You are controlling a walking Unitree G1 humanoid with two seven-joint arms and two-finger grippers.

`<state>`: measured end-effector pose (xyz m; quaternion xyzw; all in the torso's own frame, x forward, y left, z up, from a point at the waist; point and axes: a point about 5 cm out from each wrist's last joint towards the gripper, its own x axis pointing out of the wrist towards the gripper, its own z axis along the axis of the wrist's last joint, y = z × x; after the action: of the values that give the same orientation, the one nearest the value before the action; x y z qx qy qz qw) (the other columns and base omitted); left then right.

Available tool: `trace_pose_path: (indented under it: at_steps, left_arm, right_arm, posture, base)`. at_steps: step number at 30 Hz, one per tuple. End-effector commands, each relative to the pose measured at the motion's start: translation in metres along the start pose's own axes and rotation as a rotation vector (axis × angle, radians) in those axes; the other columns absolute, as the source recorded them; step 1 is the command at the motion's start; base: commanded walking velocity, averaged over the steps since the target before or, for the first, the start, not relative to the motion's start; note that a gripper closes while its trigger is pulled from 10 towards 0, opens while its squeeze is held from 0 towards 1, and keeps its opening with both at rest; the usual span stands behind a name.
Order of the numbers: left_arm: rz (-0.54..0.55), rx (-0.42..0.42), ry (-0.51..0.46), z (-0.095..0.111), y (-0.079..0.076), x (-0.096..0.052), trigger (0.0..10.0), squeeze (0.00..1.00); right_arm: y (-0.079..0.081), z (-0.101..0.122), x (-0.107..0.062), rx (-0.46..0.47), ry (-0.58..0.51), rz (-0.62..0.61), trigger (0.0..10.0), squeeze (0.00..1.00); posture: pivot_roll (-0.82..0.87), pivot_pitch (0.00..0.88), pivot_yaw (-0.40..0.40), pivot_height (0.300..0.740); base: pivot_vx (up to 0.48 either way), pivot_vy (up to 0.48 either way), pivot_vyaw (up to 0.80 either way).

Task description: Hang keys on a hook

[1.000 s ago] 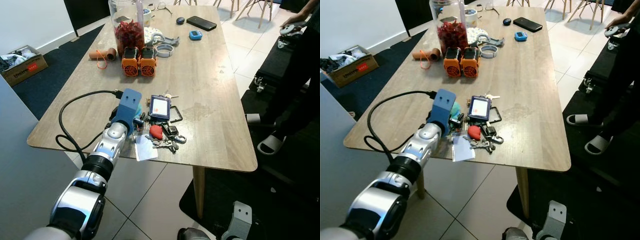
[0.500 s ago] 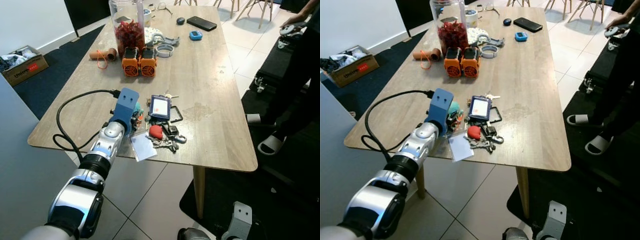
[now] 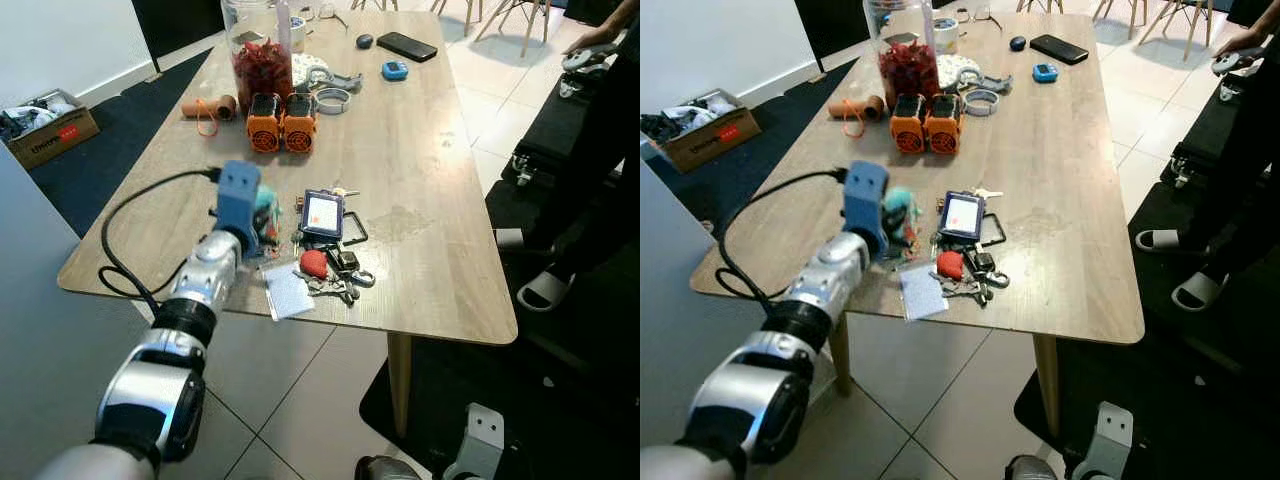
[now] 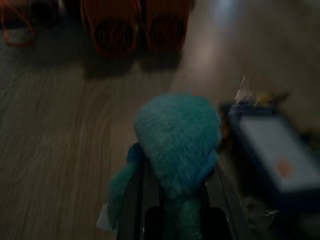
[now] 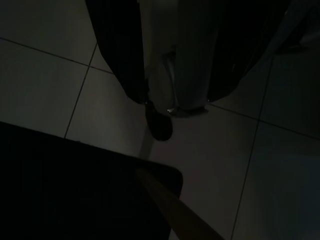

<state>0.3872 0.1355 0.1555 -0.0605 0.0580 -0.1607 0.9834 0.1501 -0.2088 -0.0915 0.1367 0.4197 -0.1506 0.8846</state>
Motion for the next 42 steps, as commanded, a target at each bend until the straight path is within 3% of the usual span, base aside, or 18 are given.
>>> trace_pose_path:
  at_steps: [1,3,8,17,18,19,20,21,22,23,25,28,30,31,32,34,39,42]
  left_arm:
    - [-0.056,-0.143,-0.097,0.020,0.016,-0.006,0.0,0.00]
    - [-0.132,-0.233,-0.154,0.028,0.021,-0.012,0.0,0.00]
    - [-0.288,-0.352,-0.216,0.034,0.035,-0.028,0.0,0.00]
    - [-0.217,-0.292,-0.197,0.026,0.053,-0.037,0.0,0.00]
    - [-0.221,-0.231,-0.170,0.023,0.053,-0.037,0.0,0.00]
    - [-0.221,-0.231,-0.170,0.023,0.053,-0.037,0.0,0.00]
    - [-0.295,-0.010,-0.033,0.008,0.049,-0.041,0.0,0.00]
    - [-0.295,-0.010,-0.033,0.008,0.049,-0.041,0.0,0.00]
    - [-0.390,0.188,0.126,-0.008,0.046,-0.048,0.0,0.00]
    - [-0.390,0.188,0.126,-0.008,0.046,-0.048,0.0,0.00]
    - [-0.431,0.465,0.304,-0.027,0.051,-0.056,0.0,0.00]
    - [-0.327,0.490,0.302,-0.026,0.061,-0.054,0.0,0.00]
    - [-0.303,0.426,0.265,-0.021,0.063,-0.052,0.0,0.00]
    - [-0.309,0.346,0.227,-0.017,0.061,-0.051,0.0,0.00]
    - [-0.309,0.346,0.227,-0.017,0.061,-0.051,0.0,0.00]
    - [-0.332,0.163,0.133,-0.008,0.058,-0.049,0.0,0.00]
    - [-0.344,0.055,0.064,0.002,0.063,-0.051,0.0,0.00]
    - [-0.484,-0.155,-0.037,0.015,0.069,-0.062,0.0,0.00]
  right_arm:
    - [-0.002,-0.005,-0.001,0.012,0.018,-0.012,10.0,0.00]
    - [-0.003,-0.005,-0.001,0.011,0.018,-0.012,10.0,0.00]
    - [-0.002,-0.005,-0.001,0.008,0.020,-0.010,10.0,0.00]
    - [-0.002,-0.004,-0.001,0.001,0.021,-0.004,10.0,0.00]
    - [-0.002,-0.003,-0.001,0.000,0.021,-0.004,10.0,0.00]
    - [-0.002,-0.003,-0.001,0.000,0.021,-0.004,10.0,0.00]
    - [-0.001,-0.002,0.000,-0.004,0.020,-0.002,10.0,0.00]
    - [-0.001,-0.002,0.000,-0.004,0.020,-0.002,10.0,0.00]
    - [-0.001,-0.002,0.000,-0.007,0.020,0.000,10.0,0.00]
    - [-0.001,-0.002,0.000,-0.007,0.020,0.000,10.0,0.00]
    - [-0.001,-0.002,0.000,-0.009,0.021,0.000,10.0,0.00]
    - [0.000,-0.002,0.000,-0.009,0.023,0.000,10.0,0.00]
    - [-0.001,-0.003,0.000,-0.007,0.024,-0.001,10.0,0.00]
    - [-0.001,-0.004,-0.001,-0.006,0.024,-0.002,10.0,0.00]
    - [-0.001,-0.004,-0.001,-0.006,0.024,-0.002,10.0,0.00]
    - [-0.001,-0.004,-0.001,-0.005,0.026,-0.003,10.0,0.00]
    - [-0.001,-0.004,-0.001,-0.005,0.026,-0.004,10.0,0.00]
    - [-0.001,-0.003,0.000,-0.006,0.025,-0.003,10.0,0.00]
  posture:
    - [0.03,0.080,0.046,0.740]
    - [0.03,0.080,0.046,0.740]
    - [0.04,0.079,0.041,0.740]
    - [0.04,0.080,0.033,0.740]
    - [0.04,0.080,0.031,0.740]
    - [0.04,0.080,0.031,0.740]
    - [0.04,0.080,0.032,0.740]
    - [0.04,0.080,0.032,0.740]
    - [0.04,0.080,0.032,0.740]
    - [0.04,0.080,0.032,0.740]
    - [0.04,0.080,0.034,0.740]
    - [0.04,0.079,0.037,0.740]
    - [0.04,0.079,0.037,0.740]
    - [0.04,0.078,0.038,0.740]
    - [0.04,0.078,0.038,0.740]
    - [0.04,0.078,0.038,0.740]
    - [0.03,0.077,0.036,0.740]
    - [0.03,0.073,0.034,0.740]
  base:
    - [0.000,0.000,0.00]
    - [0.000,0.000,0.00]
    - [0.000,0.000,0.00]
    - [0.000,0.000,0.00]
    - [0.000,0.000,0.00]
    - [0.000,0.000,0.00]
    - [0.000,0.000,0.00]
    - [0.000,0.000,0.00]
    - [0.000,0.000,0.00]
    - [0.000,0.000,0.00]
    - [0.000,0.000,0.00]
    - [0.000,0.000,0.00]
    - [0.000,0.000,0.00]
    - [0.000,0.000,0.00]
    - [0.000,0.000,0.00]
    - [0.000,0.000,0.00]
    - [0.000,0.000,0.00]
    - [0.000,0.000,0.00]
